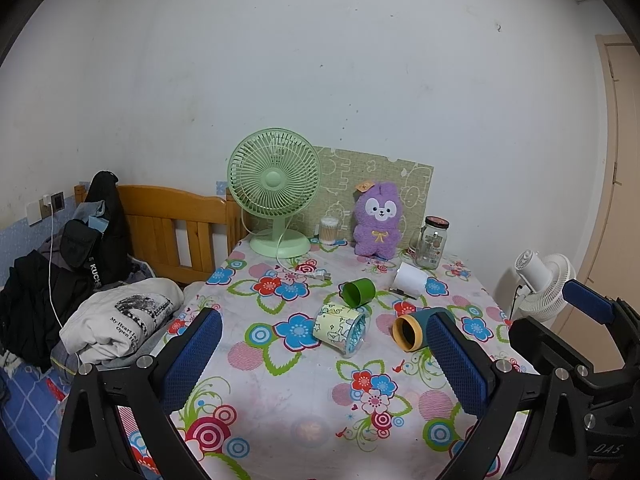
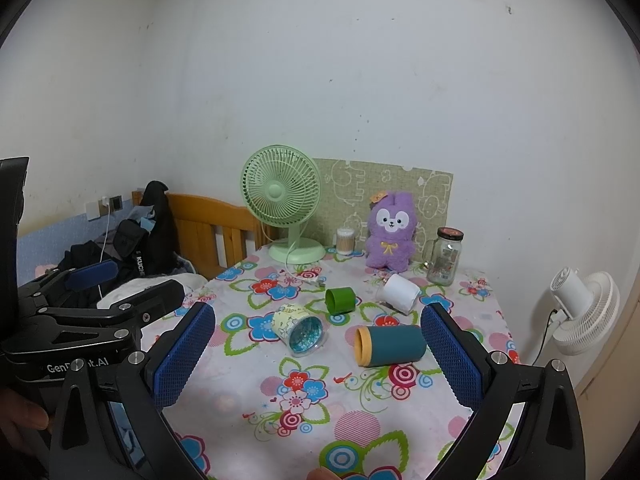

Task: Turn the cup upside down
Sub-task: 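Move the right gripper toward the pale green paper cup lying on its side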

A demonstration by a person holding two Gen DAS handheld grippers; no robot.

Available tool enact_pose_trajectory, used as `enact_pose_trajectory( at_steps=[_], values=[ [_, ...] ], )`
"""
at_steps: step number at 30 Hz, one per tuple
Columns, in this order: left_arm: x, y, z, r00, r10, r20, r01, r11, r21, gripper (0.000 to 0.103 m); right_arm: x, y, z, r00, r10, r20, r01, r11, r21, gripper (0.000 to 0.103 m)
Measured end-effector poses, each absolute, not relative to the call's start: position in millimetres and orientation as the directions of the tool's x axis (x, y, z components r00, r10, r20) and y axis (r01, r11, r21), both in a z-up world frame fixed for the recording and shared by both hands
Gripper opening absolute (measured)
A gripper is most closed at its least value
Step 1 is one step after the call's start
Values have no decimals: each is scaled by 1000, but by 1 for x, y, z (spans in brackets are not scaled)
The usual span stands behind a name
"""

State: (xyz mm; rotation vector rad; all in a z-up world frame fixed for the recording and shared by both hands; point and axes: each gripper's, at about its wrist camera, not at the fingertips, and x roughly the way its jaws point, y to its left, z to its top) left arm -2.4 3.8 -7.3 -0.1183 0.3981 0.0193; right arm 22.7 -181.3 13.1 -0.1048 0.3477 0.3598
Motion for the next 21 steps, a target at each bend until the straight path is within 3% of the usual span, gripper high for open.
enact_pose_trajectory(
  at_steps=[12, 21],
  values=[
    [6, 5, -26, 903, 1, -431, -62, 990, -127, 103, 31, -181, 0, 858, 320, -401, -368, 929, -46, 103],
    [28, 14, -56, 853, -4, -522, -97, 981, -167, 103, 61, -171, -24, 811, 328, -484, -405, 912, -61, 103]
  ],
)
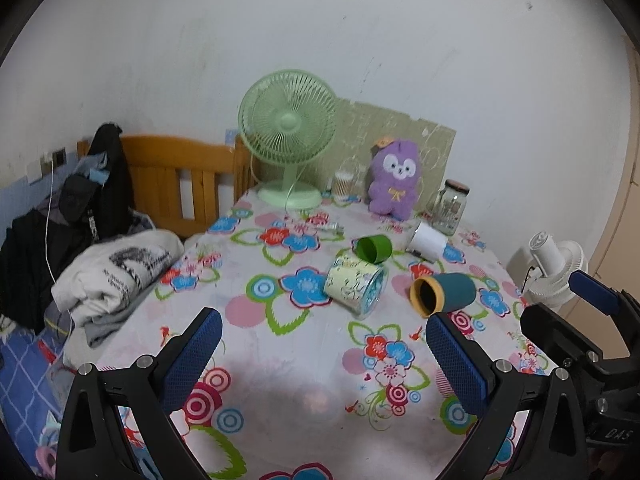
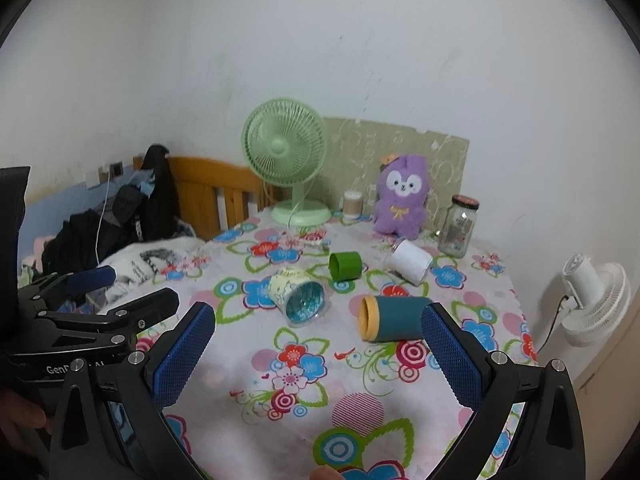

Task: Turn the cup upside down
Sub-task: 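Move the right gripper toward the pale green paper cup lying on its side, then close the right gripper on the paper cup body and lift it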

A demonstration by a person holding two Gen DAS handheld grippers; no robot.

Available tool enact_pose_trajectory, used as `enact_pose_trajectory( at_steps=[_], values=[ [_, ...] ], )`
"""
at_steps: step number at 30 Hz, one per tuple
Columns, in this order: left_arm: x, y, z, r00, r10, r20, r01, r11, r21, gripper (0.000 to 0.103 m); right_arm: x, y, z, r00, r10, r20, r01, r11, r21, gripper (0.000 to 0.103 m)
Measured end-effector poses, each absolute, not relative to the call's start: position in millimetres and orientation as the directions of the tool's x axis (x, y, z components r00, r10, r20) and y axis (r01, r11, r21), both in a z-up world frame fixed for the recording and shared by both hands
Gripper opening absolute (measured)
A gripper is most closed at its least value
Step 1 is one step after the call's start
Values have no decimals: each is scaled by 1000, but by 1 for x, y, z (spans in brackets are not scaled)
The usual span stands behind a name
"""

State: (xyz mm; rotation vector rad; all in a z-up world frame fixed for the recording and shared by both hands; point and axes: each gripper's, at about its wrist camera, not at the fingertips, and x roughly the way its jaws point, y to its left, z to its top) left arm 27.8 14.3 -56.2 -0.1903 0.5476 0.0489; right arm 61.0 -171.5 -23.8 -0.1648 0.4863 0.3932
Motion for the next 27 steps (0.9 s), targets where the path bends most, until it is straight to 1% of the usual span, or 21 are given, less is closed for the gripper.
enact_pose_trajectory(
  at_steps=[6, 12, 17, 21, 27],
  values=[
    [51, 23, -73, 816, 6, -578, -136, 974, -183, 103, 89, -160, -37, 794, 305, -526, -427, 896, -125, 103],
    [76, 34, -88, 789, 8, -614, -150, 972, -180, 103, 124, -145, -51, 744, 324, -585, -490, 859, -146, 103],
    [96, 46, -97, 765, 10, -644, -162, 971, -177, 103, 155, -130, -59, 681, 357, -639, -556, 820, -134, 103],
    [114, 56, -105, 744, 14, -668, -160, 974, -158, 103, 185, -108, -73, 630, 350, -694, -610, 776, -162, 103],
    [131, 73, -117, 714, 20, -700, -161, 978, -136, 103, 225, -82, -95, 504, 370, -780, -701, 703, -119, 103]
  ],
)
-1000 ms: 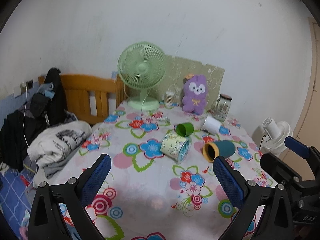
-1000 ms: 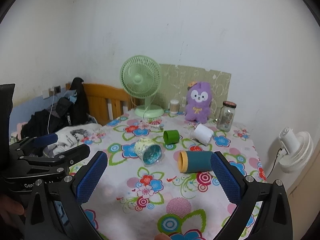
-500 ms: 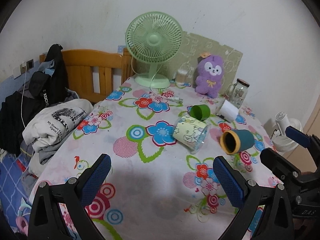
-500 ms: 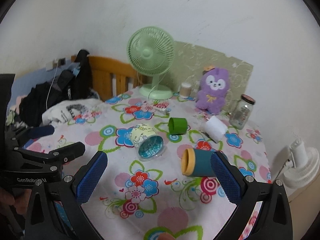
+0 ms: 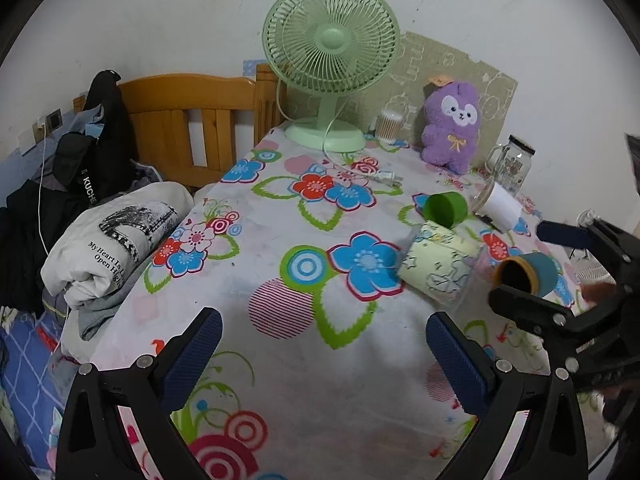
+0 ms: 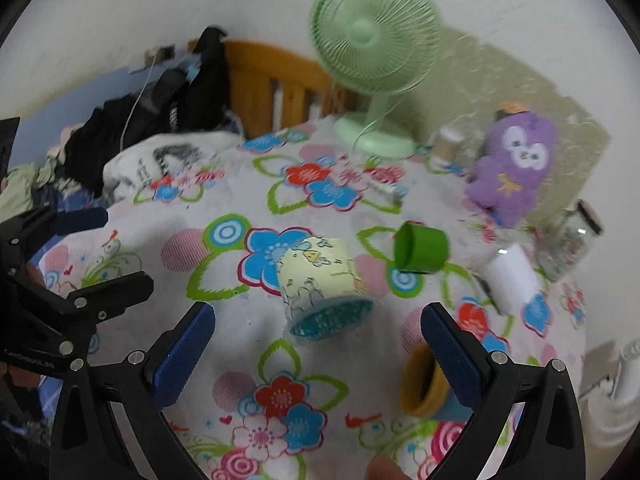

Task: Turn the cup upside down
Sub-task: 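Close the right gripper on the paper cup body and lift it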

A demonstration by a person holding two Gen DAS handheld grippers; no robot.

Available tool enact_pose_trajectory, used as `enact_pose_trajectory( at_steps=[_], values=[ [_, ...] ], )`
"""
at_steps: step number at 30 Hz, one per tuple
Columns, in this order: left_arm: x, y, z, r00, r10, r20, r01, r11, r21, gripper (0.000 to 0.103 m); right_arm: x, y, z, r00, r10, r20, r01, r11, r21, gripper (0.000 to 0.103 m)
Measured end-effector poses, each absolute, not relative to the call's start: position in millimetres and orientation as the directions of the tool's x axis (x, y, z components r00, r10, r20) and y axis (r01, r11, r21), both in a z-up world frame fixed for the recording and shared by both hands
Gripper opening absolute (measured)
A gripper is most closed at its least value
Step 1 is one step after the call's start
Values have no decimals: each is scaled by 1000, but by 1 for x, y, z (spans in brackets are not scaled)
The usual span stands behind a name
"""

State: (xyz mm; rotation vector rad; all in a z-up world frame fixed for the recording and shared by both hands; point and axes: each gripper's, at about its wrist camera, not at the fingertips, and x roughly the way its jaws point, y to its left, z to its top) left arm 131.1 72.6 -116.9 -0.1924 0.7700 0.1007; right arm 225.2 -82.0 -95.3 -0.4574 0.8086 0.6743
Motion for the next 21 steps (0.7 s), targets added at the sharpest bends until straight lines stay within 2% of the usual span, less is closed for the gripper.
enact_pose_trajectory(
  at_steps=[8, 15, 21],
  values=[
    [147, 75, -131, 666, 51, -744, -145, 987, -62, 103, 263, -53, -115, 374, 367, -852, -750, 659, -46, 103],
    [166, 61, -143, 624, 75, -778, -44, 997, 62, 103, 285, -41, -131, 311, 324, -893, -764, 644, -32, 103],
    [173, 58, -148, 606, 66, -793, -14, 997, 73, 103, 297, -37, -142, 286, 297, -911, -763, 646, -29, 102]
  ],
)
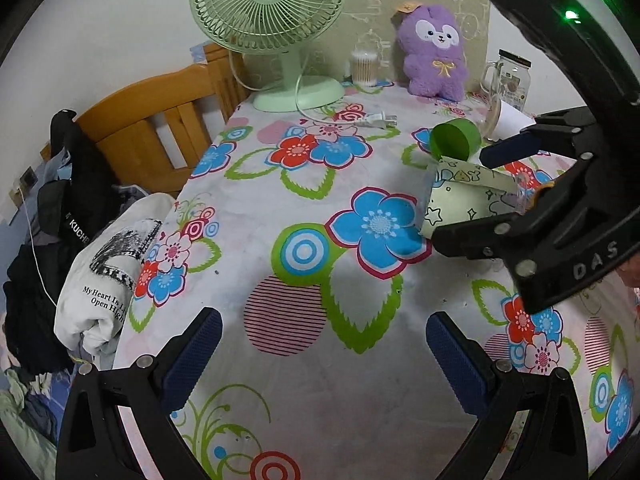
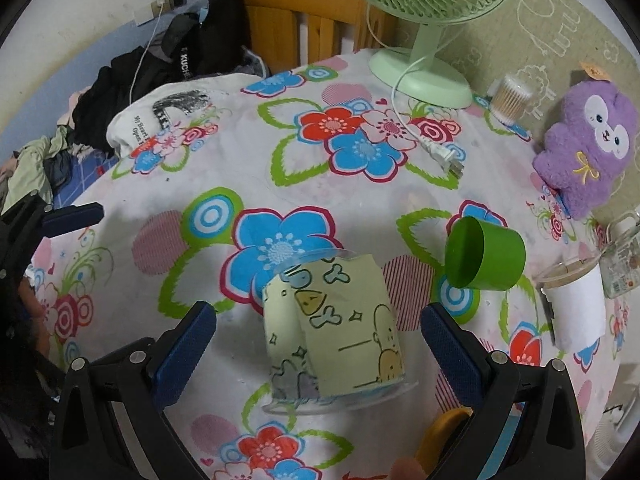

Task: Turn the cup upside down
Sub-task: 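Close the right gripper on the paper cup body and lift it, then carry the cup with the right gripper toward the left gripper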

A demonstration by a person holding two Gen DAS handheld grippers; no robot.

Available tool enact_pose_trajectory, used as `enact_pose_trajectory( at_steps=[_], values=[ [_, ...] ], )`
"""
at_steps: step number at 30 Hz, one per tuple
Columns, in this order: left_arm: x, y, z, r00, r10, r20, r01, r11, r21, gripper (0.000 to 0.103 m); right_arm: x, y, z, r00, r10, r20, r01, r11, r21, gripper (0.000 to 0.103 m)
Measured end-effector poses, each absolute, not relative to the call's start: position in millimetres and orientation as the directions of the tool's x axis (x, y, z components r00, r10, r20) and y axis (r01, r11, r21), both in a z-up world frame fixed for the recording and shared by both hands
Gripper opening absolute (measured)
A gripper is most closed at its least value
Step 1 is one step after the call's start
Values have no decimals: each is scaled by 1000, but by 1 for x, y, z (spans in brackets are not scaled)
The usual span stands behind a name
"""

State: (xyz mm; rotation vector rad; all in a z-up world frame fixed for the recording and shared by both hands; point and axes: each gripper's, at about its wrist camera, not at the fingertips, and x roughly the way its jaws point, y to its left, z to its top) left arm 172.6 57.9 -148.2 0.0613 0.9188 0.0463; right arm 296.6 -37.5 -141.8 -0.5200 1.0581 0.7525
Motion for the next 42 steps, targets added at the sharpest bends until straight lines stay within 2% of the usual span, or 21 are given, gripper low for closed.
enact_pose_trajectory(
  at_steps=[8, 10, 21, 31, 42],
  values=[
    [172, 58, -151, 600, 66, -797, -16, 997, 70, 103, 296, -30, -160, 203, 244, -948, -797, 604, -15, 70],
    [170, 57, -150, 603, 60, -796, -16, 998, 62, 103, 296, -31, -161, 190, 255, -948, -796, 606, 4, 66],
    [158, 51, -140, 618, 38, -785, -8, 999, 42, 103, 274, -50, -135, 235, 336, -912, -772, 635, 35, 66],
    [131, 40, -125, 643, 13, -766, 13, 1000, 28, 103, 236, -84, -106, 308, 462, -831, -721, 684, 113, 66],
    [90, 22, -123, 647, -41, -761, 44, 999, -16, 103, 170, -117, -102, 343, 440, -830, -665, 738, 117, 66]
  ],
)
